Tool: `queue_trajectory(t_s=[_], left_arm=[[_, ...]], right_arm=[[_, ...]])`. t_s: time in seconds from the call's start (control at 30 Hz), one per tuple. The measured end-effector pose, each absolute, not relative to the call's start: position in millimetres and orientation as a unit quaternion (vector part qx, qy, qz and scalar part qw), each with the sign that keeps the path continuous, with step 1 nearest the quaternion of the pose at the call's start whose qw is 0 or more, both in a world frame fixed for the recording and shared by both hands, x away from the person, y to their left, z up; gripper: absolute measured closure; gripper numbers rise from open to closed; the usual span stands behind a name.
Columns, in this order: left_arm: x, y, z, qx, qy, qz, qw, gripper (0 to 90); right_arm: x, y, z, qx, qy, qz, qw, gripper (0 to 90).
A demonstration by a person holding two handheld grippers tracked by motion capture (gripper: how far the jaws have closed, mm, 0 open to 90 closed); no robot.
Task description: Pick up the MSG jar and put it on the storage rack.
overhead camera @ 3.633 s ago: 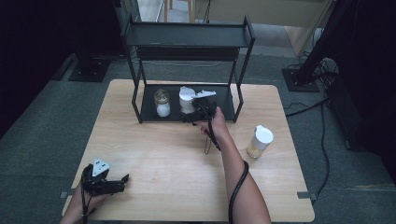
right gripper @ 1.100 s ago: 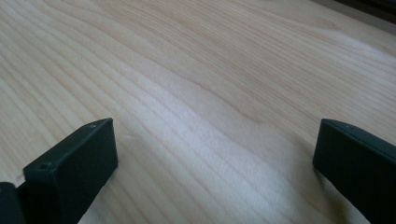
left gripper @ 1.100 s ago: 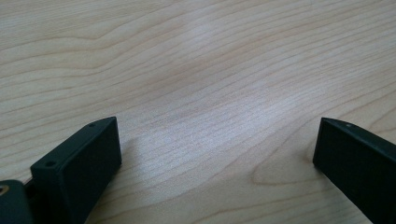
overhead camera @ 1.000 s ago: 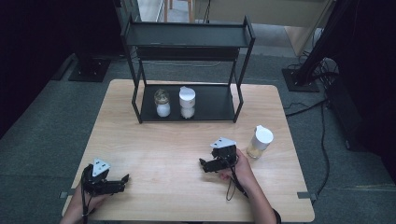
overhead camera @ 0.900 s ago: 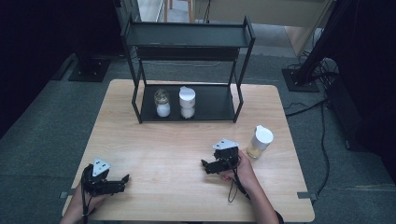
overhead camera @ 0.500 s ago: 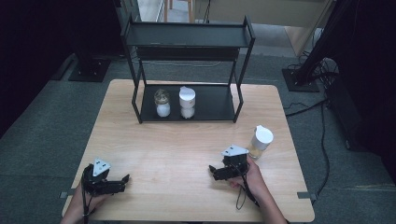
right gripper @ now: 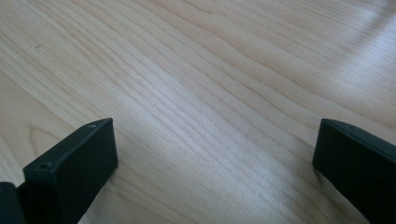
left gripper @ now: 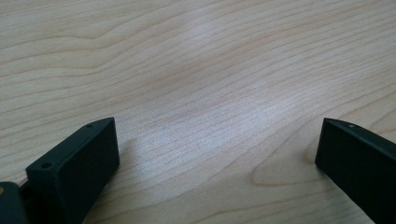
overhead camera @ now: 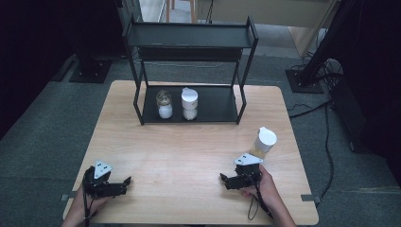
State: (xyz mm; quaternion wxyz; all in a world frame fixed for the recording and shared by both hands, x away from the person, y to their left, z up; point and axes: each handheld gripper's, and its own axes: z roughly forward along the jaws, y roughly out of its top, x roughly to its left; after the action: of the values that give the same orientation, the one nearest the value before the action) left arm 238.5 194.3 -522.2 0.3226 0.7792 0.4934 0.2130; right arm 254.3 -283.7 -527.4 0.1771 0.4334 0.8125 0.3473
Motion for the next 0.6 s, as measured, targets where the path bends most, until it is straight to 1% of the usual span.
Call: queue_trajectory(t_s=[0.6], left_arm=[[239,194,-522,0.779,0.493,0.213,0.323,0.0]], right_arm=[[240,-310,-528,0.449,0.804,0.343,0.184,0.0]])
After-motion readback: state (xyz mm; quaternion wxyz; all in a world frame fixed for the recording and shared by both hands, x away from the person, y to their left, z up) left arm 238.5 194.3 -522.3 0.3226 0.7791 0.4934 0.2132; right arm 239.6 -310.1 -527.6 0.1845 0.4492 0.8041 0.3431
